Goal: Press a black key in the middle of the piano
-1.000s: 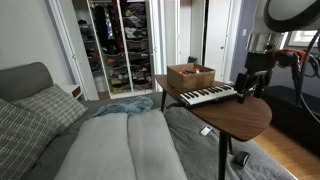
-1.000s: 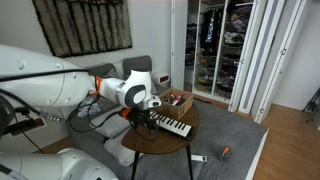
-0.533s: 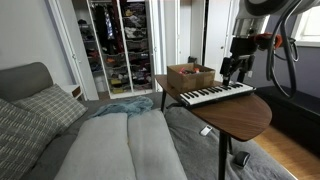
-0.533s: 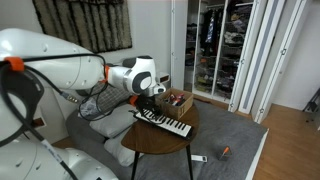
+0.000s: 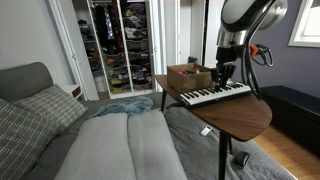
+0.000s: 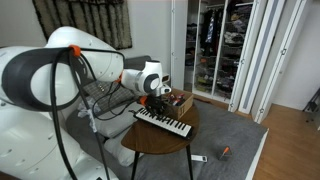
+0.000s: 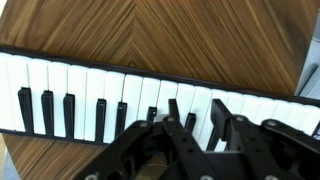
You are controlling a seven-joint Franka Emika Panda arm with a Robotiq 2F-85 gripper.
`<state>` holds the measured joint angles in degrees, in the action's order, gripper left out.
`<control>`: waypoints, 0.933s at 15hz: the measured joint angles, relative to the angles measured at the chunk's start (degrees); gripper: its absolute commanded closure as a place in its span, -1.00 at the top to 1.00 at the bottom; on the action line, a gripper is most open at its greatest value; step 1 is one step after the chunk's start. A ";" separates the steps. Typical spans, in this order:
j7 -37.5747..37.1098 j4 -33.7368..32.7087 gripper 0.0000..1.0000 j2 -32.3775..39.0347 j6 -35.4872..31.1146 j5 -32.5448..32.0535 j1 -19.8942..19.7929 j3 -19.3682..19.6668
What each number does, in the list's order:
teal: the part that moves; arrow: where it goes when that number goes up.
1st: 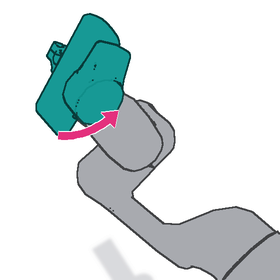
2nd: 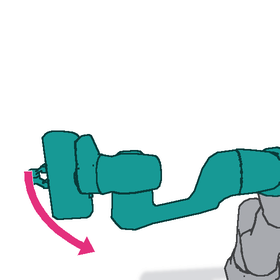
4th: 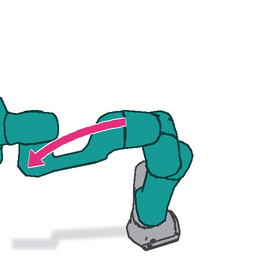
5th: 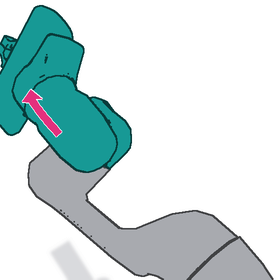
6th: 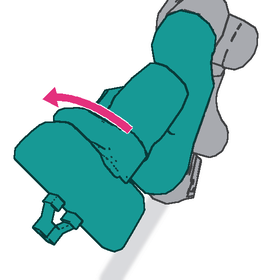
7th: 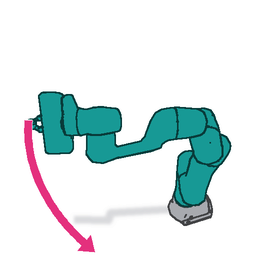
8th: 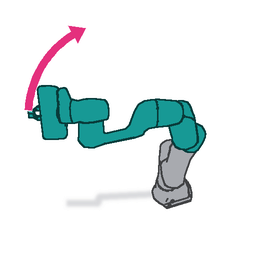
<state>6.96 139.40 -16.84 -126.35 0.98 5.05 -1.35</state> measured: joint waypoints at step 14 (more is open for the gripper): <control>1.69 -0.68 -1.00 3.43 -7.46 -3.58 -0.39 0.00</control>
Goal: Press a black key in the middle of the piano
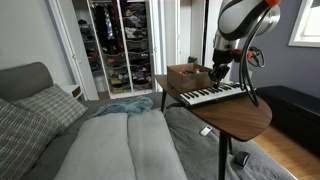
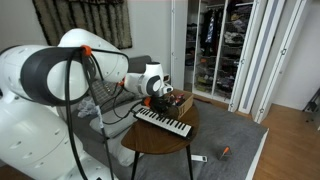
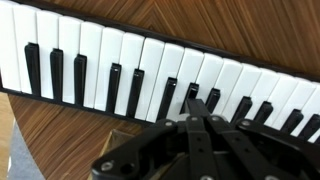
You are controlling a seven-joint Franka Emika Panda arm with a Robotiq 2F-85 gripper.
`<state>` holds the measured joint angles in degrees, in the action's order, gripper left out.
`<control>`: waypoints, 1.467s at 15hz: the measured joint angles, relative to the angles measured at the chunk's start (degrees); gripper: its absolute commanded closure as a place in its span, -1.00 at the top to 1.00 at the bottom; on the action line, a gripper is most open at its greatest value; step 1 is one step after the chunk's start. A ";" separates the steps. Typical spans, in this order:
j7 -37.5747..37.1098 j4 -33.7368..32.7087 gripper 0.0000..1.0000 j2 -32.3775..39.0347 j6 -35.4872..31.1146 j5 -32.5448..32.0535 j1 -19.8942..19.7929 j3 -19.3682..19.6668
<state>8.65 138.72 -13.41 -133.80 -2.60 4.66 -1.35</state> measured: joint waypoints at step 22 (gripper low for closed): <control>0.80 0.18 -1.00 0.37 -1.59 0.00 -0.04 -0.10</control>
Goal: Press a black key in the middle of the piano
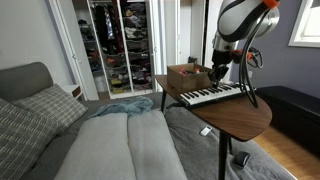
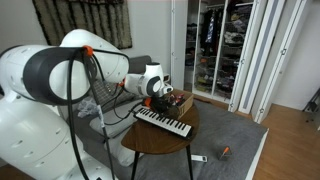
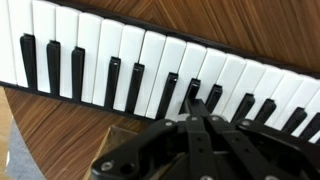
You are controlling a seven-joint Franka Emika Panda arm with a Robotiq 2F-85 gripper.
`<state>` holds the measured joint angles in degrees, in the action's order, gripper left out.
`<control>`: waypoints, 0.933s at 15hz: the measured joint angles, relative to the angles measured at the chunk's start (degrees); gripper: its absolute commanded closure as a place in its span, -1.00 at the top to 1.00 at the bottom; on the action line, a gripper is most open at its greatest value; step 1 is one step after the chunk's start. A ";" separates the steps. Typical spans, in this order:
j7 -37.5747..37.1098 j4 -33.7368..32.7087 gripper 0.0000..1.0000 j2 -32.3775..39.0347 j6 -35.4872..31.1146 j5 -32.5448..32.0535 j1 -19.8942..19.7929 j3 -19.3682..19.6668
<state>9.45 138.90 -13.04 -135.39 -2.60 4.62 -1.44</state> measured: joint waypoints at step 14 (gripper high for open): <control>-1.49 10.17 0.51 -22.29 5.15 0.32 0.00 0.21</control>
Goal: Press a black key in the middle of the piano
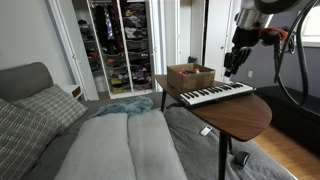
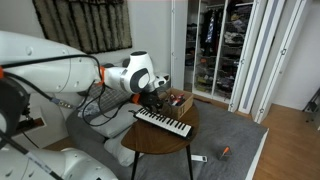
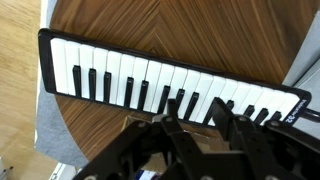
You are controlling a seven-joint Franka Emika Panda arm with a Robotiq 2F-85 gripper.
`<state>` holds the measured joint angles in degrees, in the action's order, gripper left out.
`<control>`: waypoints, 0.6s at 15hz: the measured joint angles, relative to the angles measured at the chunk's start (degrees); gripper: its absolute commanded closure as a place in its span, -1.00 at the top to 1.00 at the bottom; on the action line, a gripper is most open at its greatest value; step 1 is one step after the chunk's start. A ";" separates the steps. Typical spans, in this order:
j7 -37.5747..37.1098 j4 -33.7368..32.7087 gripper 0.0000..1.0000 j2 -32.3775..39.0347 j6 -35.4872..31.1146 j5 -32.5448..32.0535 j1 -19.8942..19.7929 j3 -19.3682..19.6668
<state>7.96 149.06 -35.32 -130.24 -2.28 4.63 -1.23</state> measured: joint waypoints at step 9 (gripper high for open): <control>-2.20 3.11 1.00 -10.11 5.67 0.03 0.03 -0.08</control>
<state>5.75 152.18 -45.43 -124.57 -2.25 4.65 -1.31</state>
